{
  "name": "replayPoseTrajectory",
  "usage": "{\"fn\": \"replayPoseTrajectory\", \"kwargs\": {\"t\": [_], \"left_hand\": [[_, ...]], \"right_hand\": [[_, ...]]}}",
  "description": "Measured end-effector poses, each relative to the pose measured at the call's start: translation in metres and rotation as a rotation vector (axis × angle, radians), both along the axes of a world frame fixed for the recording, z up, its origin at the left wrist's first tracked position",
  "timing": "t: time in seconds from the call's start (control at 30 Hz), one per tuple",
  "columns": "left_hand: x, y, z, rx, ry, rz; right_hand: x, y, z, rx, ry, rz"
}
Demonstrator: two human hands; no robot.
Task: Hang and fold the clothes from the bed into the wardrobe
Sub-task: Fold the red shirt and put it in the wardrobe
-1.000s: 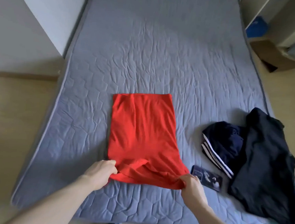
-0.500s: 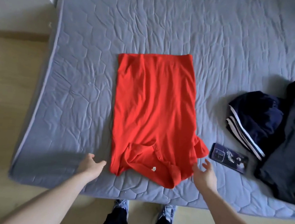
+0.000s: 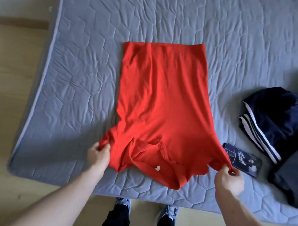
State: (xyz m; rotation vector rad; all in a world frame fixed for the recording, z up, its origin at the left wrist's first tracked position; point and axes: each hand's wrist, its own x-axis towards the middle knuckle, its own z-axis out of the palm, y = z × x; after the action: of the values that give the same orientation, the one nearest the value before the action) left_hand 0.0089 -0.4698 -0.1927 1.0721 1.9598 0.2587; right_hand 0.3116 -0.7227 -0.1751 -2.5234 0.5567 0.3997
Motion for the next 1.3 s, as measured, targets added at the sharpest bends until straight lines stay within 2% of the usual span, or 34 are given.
{"fn": "replayPoseTrajectory", "kwargs": {"t": [0.07, 0.13, 0.2, 0.27, 0.37, 0.57, 0.73, 0.93, 1.03, 1.13, 1.2, 1.3], "left_hand": [[-0.001, 0.01, 0.019, 0.147, 0.088, 0.081], [0.0, 0.019, 0.041, 0.258, 0.108, 0.033], [0.01, 0.023, 0.068, 0.327, -0.036, -0.058], [0.034, 0.015, 0.1, 0.349, -0.226, -0.18], [0.078, -0.002, 0.132, 0.408, -0.267, -0.51], [0.202, -0.043, 0.158, 0.485, -0.412, -0.912], [0.288, -0.094, 0.142, 0.35, -0.344, -1.183], [0.319, -0.112, 0.089, -0.171, -0.202, -1.42], [0.306, -0.091, 0.072, -0.179, -0.148, -1.303], [0.28, -0.047, 0.063, 0.027, -0.033, -1.16], [0.252, -0.025, 0.057, 0.026, 0.102, -1.239], [0.206, -0.024, 0.046, -0.204, 0.229, -1.49]], "right_hand": [[0.009, -0.007, 0.007, 0.027, 0.043, 0.028], [0.021, -0.006, 0.014, 0.085, 0.143, 0.048], [0.028, -0.003, 0.025, 0.095, 0.218, 0.126], [0.029, 0.002, 0.037, 0.06, 0.229, 0.337], [0.02, 0.015, 0.053, 0.151, 0.273, 0.518], [0.033, -0.001, 0.068, 0.237, 0.336, 0.357], [0.056, -0.029, 0.065, 0.245, 0.266, 0.237], [0.076, -0.039, 0.061, 0.209, 0.265, 0.221], [0.077, -0.025, 0.055, 0.22, 0.233, 0.347], [0.073, 0.006, 0.051, 0.212, 0.225, 0.432], [0.07, 0.028, 0.04, 0.185, 0.319, 0.413], [0.063, 0.053, 0.021, 0.19, 0.566, 0.204]]}}
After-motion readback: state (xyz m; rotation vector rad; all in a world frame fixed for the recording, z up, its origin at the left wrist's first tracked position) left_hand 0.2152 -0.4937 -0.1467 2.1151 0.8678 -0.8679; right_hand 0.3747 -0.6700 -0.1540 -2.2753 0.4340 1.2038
